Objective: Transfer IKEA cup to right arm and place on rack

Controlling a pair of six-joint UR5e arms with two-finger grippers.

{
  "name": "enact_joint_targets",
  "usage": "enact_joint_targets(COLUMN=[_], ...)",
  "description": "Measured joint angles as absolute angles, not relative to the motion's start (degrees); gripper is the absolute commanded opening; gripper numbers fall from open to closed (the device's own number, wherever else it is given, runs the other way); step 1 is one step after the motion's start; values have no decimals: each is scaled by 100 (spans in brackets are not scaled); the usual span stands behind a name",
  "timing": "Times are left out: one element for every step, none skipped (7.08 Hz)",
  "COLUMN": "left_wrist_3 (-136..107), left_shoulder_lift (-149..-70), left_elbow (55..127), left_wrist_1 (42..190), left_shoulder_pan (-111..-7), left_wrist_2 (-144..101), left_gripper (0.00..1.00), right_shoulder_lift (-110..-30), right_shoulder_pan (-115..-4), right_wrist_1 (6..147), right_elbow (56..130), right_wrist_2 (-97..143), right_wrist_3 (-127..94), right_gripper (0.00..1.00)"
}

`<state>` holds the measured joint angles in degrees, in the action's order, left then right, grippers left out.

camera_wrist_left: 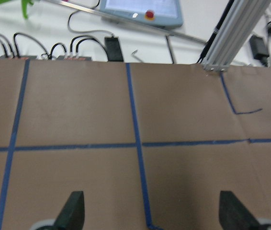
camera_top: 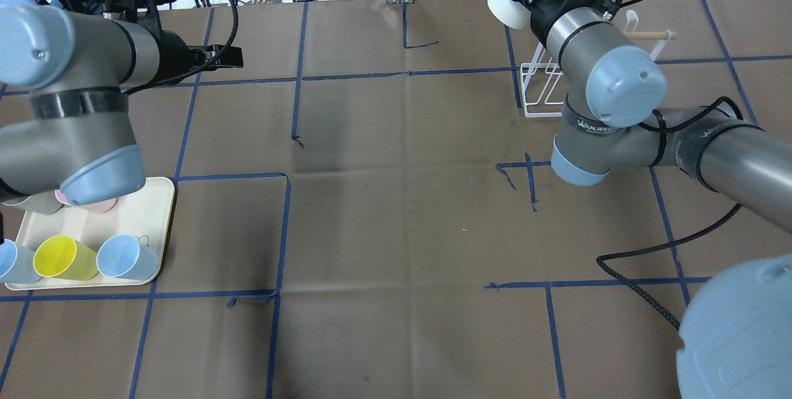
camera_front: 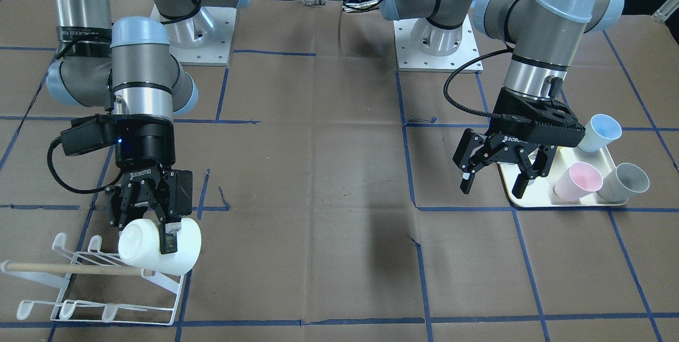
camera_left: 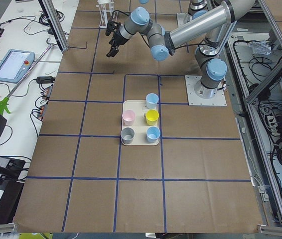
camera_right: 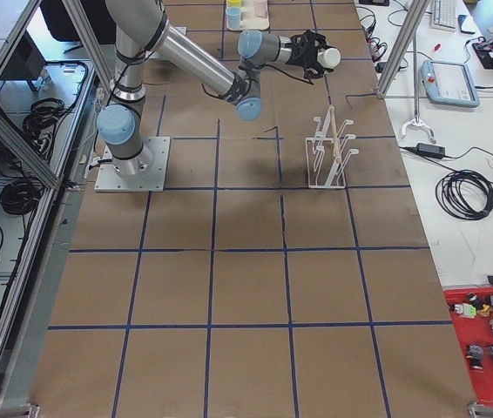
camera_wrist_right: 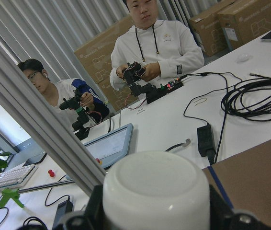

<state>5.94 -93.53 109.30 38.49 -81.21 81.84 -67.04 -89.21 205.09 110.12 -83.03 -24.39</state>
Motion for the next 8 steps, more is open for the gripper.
enact_joint_targets(left_wrist_3=[342, 145, 13, -89, -136, -124, -41, 171], left_shoulder_lift=[-9346, -9319, -9284, -9261, -9216, -9134, -9033, -8901], left_elbow=[10288, 9719, 9246, 8965, 8902, 8960, 9084, 9306], left_wrist_1=[5326, 6622, 7628, 8208, 8462, 8565, 8608, 8614], left_shoulder_pan=[-8301, -8396, -8451, -8507, -8560, -8564, -8523, -8429], left_wrist_2=[8665, 8871, 8948, 8977, 8994, 9008, 9062, 9173], left_gripper=[99, 99, 99, 99, 99, 99, 99, 99], right_shoulder_lift=[-6504, -6281, -6060, -5901, -5803, -5715, -5645, -5598], right_shoulder_pan=[-8885, -8850, -8782, -8656, -8525, -8448, -8418, -8403], right_wrist_1=[20538, 20602, 20711, 20793, 20829, 20853, 20884, 20912], right_elbow=[10747, 10485, 10299, 10213, 10185, 10194, 10222, 10248], right_wrist_2=[-8522, -8618, -8649, -8638, -8611, -8601, -8599, -8604], right_wrist_3=[-1697, -1071, -581, -279, -157, -106, -83, -75], right_gripper=[17, 17, 17, 17, 17, 17, 17, 17])
